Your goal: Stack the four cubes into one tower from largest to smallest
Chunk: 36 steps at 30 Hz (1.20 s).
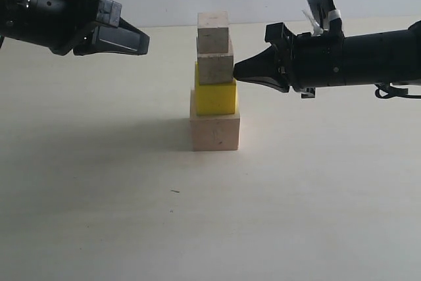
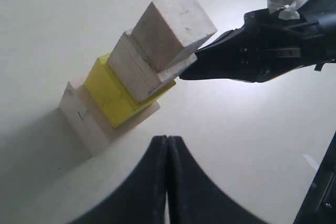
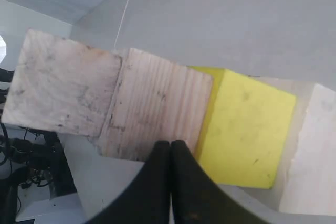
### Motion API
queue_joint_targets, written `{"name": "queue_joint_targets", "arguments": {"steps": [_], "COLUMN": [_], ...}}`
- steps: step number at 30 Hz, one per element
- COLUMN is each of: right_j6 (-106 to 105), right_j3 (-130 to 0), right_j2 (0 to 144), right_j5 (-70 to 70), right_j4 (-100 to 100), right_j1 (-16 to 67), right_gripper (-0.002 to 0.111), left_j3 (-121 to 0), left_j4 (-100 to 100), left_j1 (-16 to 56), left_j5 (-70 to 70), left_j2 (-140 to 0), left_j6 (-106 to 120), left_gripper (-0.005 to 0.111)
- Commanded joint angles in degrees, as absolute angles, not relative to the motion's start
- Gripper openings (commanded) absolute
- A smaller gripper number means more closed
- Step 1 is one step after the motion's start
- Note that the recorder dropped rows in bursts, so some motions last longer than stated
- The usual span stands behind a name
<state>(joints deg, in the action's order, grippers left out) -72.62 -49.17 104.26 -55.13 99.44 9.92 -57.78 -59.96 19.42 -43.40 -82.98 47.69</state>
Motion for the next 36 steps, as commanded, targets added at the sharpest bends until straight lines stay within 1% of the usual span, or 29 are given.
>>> {"name": "queue_joint_targets", "arguments": {"steps": [1, 7, 12, 24, 29, 36], "right_j6": [-73.4, -73.4, -70.1, -65.8, -65.8, -65.8], "right_j3": [-49.0, -49.0, -49.0, -49.0, -49.0, -49.0], "right_j2": [103.9, 103.0, 103.0, 103.0, 103.4, 103.7], "right_j5": [-53.4, -52.3, -46.3, -46.8, -44.5, -43.7], "right_j4": [99.9, 99.9, 99.2, 95.0, 94.3, 94.3], "right_j1": [10.1, 10.1, 10.1, 10.1, 12.3, 12.7], "right_gripper": [0.0, 0.0, 0.0, 0.0, 0.0, 0.0], "left_j3": [-57.7, -57.7, -57.7, -57.7, -57.7, -57.7], "left_j4": [-60.0, -58.4, -58.4, -58.4, -58.4, -58.4], "left_j1": [19.4, 19.4, 19.4, 19.4, 19.4, 19.4], "left_j5": [-43.2, -42.7, -42.7, -42.5, -42.4, -42.6], "left_j2": [-82.7, -82.7, -82.7, -82.7, -82.7, -82.7], "left_j6": [47.8, 47.8, 47.8, 47.8, 47.8, 47.8], "left_gripper": [0.0, 0.0, 0.0, 0.0, 0.0, 0.0]}}
